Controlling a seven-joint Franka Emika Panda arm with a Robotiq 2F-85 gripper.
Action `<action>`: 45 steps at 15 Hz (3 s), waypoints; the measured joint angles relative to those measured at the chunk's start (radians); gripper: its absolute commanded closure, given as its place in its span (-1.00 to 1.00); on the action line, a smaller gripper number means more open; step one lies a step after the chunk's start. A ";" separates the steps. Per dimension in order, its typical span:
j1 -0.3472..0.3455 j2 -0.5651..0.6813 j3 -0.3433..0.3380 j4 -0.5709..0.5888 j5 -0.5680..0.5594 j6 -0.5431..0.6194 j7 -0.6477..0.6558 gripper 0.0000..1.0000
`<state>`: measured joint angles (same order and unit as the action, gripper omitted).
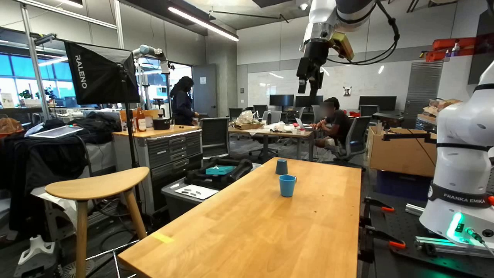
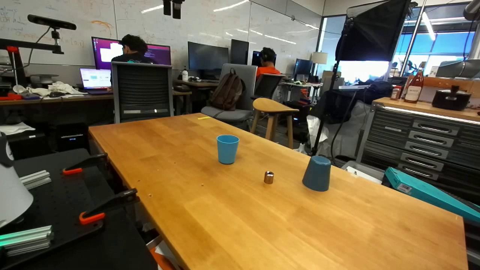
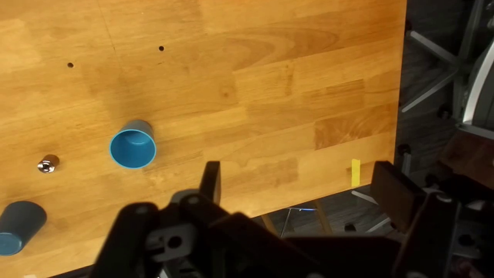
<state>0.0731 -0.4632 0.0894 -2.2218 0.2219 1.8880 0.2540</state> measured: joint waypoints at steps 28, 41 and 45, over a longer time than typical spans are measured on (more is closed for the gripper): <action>-0.165 0.980 -0.271 0.253 -0.356 0.491 0.535 -1.00; -0.189 1.165 -0.288 0.317 -0.222 0.639 0.547 -0.48; -0.191 1.164 -0.289 0.313 -0.193 0.667 0.543 0.13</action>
<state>-0.1180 0.7012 -0.1998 -1.9089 0.0288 2.5553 0.7975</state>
